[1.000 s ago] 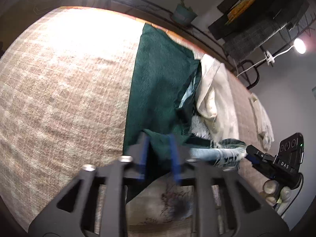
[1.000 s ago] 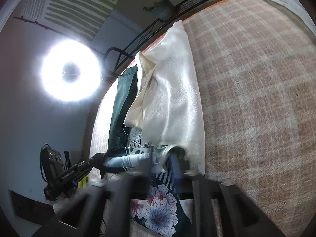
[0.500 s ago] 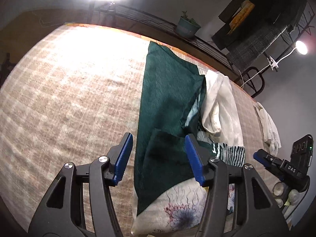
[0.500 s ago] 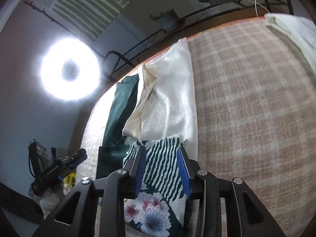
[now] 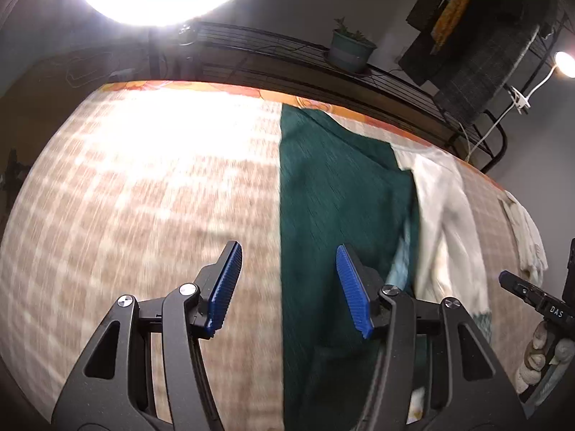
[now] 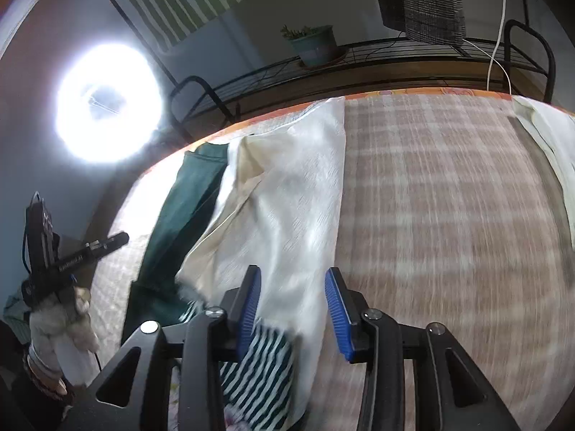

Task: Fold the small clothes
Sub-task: 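Close the left gripper on the green fabric while the right gripper grasps the white collar end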

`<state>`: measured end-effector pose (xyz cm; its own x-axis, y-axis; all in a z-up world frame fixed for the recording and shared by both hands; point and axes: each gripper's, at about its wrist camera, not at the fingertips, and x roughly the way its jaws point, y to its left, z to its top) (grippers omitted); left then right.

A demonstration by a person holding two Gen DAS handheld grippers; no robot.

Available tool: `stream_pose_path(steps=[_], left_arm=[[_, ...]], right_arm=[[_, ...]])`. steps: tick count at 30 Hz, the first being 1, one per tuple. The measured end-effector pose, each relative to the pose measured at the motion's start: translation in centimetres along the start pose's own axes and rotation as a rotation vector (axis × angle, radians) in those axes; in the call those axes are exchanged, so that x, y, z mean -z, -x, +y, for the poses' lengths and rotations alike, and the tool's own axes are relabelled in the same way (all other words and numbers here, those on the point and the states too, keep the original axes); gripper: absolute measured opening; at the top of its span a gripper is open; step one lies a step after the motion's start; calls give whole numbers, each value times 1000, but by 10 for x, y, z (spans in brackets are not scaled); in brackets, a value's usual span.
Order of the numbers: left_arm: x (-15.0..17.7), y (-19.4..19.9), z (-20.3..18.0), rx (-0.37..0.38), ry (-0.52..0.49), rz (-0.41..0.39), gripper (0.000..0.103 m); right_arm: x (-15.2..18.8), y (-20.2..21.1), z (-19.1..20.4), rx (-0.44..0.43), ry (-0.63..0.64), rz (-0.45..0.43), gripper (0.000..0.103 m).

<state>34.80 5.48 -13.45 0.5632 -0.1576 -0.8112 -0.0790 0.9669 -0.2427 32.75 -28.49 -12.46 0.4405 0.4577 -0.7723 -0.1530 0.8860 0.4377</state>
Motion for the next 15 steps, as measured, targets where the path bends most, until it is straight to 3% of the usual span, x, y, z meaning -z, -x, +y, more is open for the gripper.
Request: stream_pose_path(steps=[8, 15], left_arm=[[-42, -61, 2, -21, -25, 43, 56], [-72, -98, -4, -38, -53, 49, 55]], right_arm=[[-41, -37, -21, 68, 42, 34, 43], [-85, -67, -34, 67, 38, 42, 43]])
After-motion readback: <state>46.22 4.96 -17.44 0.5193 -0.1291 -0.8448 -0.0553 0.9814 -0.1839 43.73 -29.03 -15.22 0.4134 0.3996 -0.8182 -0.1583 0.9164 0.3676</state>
